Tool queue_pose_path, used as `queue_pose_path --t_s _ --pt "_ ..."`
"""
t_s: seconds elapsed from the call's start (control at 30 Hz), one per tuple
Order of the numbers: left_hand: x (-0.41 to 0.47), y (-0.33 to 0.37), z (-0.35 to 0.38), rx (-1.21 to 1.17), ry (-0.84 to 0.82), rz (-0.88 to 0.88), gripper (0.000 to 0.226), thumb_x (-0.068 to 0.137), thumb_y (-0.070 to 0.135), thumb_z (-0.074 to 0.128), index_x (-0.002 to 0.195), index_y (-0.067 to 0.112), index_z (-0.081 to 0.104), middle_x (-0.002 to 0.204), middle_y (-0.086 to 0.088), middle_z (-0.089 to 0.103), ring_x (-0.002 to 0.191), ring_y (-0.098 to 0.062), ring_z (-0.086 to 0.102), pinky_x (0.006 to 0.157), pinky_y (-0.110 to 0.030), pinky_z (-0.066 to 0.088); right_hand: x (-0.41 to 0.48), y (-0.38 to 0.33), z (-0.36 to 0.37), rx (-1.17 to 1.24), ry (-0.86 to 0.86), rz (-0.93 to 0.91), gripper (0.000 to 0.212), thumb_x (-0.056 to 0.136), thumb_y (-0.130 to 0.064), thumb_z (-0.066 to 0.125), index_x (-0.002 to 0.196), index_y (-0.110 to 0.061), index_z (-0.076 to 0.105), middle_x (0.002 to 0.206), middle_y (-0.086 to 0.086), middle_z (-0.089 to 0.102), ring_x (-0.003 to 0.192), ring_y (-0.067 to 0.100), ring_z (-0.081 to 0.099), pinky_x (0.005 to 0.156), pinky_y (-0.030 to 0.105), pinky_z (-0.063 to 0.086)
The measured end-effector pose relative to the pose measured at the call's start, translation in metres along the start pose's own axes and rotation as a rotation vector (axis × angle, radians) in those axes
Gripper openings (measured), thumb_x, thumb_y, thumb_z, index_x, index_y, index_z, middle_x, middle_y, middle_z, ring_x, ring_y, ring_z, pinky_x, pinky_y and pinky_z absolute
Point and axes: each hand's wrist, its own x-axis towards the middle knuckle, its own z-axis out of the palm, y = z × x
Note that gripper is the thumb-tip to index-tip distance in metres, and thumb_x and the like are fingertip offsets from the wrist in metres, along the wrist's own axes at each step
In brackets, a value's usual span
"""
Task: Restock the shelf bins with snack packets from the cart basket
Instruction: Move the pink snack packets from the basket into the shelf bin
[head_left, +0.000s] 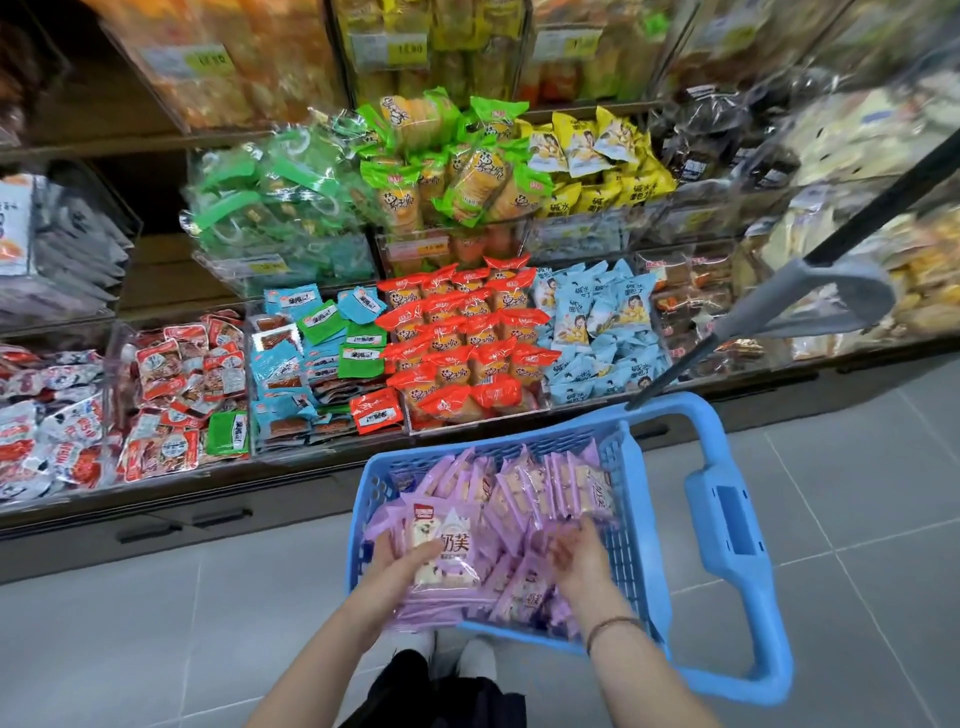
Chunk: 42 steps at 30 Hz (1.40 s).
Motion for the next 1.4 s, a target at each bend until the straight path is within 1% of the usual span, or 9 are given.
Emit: queue_pose_path --t_s 0.13,0.23,0.4,0.5,0.6,0.7,1.03,1.27,1.4 --pt "-0.005 -0.003 -0.016 -0.075 0.126 0.016 0.075 0.062 0.040 0.081 0.126 0.022 0.046 0.127 0.002 0.058 0.106 -0.008 0.058 0.091 -0.030 0.043 0.028 -0.023 -0.002 -0.002 0.042 0.058 0.063 0.098 -0.045 0.037 0.143 -0.001 0.032 0.112 0.020 0.060 0.120 0.039 0.051 0.110 0.039 0.035" --pt "-0.012 -0.012 -0.027 -0.133 0.203 -0.005 0.064 0.069 0.028 0.080 0.123 0.020 0.045 0.119 0.001 0.061 0.100 -0.009 0.060 0.085 -0.032 0.045 0.038 -0.032 0.001 -0.041 0.026 0.073 0.061 0.097 -0.042 0.043 0.142 -0.002 0.035 0.086 0.012 0.055 0.075 0.020 0.054 0.111 0.040 0.035" --pt "-0.023 -0.021 -0.044 -0.154 0.247 -0.035 0.055 0.080 0.029 0.071 0.127 0.021 0.044 0.118 0.005 0.061 0.104 -0.009 0.057 0.091 -0.036 0.041 0.035 -0.031 -0.001 0.005 0.066 0.061 0.034 0.093 -0.028 0.056 0.121 -0.009 0.054 0.084 0.006 0.053 0.065 0.014 0.050 0.062 0.026 0.049" --pt "-0.029 -0.026 -0.056 -0.189 0.283 -0.047 0.058 0.072 0.035 0.077 0.122 0.022 0.050 0.118 0.002 0.065 0.108 -0.013 0.058 0.087 -0.037 0.045 0.028 -0.023 -0.005 0.069 0.071 0.095 0.016 0.094 -0.026 0.055 0.106 -0.016 0.058 0.097 0.007 0.056 0.073 0.015 0.056 0.051 0.026 0.053" --pt "-0.036 -0.029 -0.073 -0.232 0.313 -0.061 0.072 0.059 0.042 0.084 0.121 0.025 0.052 0.114 0.006 0.067 0.107 -0.012 0.059 0.082 -0.036 0.047 0.017 -0.010 -0.012 0.194 0.057 0.118 0.014 0.095 -0.017 0.053 0.107 -0.013 0.059 0.108 0.005 0.051 0.081 0.014 0.054 0.068 0.024 0.054" --pt "-0.046 -0.034 -0.096 -0.266 0.355 -0.064 0.081 0.057 0.049 0.083 0.126 0.026 0.049 0.118 0.008 0.064 0.108 -0.010 0.058 0.083 -0.036 0.047 0.000 0.008 -0.020 0.169 0.025 0.091 0.025 0.095 -0.014 0.054 0.120 -0.013 0.054 0.095 0.006 0.054 0.081 0.015 0.053 0.075 0.027 0.051" --pt "-0.073 -0.025 -0.224 -0.308 0.395 -0.004 0.076 0.056 0.046 0.081 0.123 0.025 0.052 0.109 0.004 0.067 0.093 -0.012 0.066 0.066 -0.031 0.050 -0.054 0.097 0.050 -0.047 -0.119 -0.112 0.016 0.094 -0.006 0.051 0.086 -0.020 0.049 0.077 0.003 0.058 0.068 0.018 0.048 0.067 0.023 0.047" --pt "-0.091 0.004 -0.357 -0.310 0.308 0.076 0.073 0.051 0.047 0.084 0.115 0.028 0.054 0.114 -0.002 0.067 0.103 -0.023 0.064 0.084 -0.042 0.052 -0.102 0.189 0.173 -0.121 -0.209 -0.240 0.015 0.090 0.002 0.052 0.089 -0.013 0.054 0.067 -0.001 0.067 0.054 0.011 0.060 0.050 0.018 0.052" --pt "-0.096 0.029 -0.417 -0.317 0.276 0.150 0.092 0.042 0.050 0.083 0.125 0.024 0.052 0.115 -0.003 0.069 0.104 -0.026 0.067 0.095 -0.047 0.050 -0.128 0.234 0.240 -0.112 -0.298 -0.230 0.013 0.092 0.001 0.050 0.099 -0.008 0.054 0.089 0.009 0.064 0.073 0.017 0.059 0.065 0.026 0.048"
